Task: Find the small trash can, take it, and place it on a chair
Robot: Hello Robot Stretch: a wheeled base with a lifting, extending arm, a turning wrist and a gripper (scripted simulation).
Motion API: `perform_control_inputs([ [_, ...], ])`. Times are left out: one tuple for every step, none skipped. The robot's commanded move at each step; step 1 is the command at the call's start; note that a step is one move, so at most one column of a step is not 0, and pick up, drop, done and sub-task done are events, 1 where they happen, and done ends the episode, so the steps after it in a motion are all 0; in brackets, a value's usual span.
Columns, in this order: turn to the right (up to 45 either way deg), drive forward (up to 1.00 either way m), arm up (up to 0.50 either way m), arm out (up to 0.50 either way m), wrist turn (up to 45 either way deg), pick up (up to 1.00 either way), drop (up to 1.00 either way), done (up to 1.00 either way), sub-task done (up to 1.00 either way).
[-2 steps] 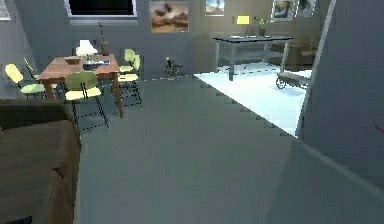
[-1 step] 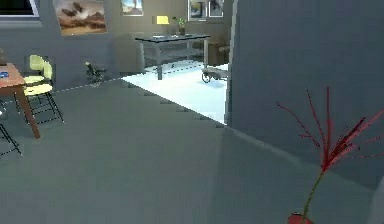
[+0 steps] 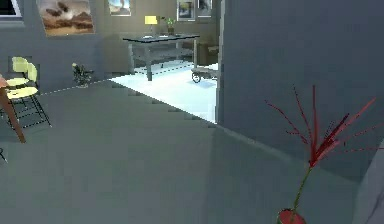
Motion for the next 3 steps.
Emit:
perform_control_inputs([
  [-21.0,0.0,0.0,0.0,0.0,0.0,0.0,0.0,0.0],
  [0.0,0.3,0.0,0.0,0.0,0.0,0.0,0.0,0.0],
  [18.0,0.0,0.0,0.0,0.0,0.0,0.0,0.0,0.0],
])
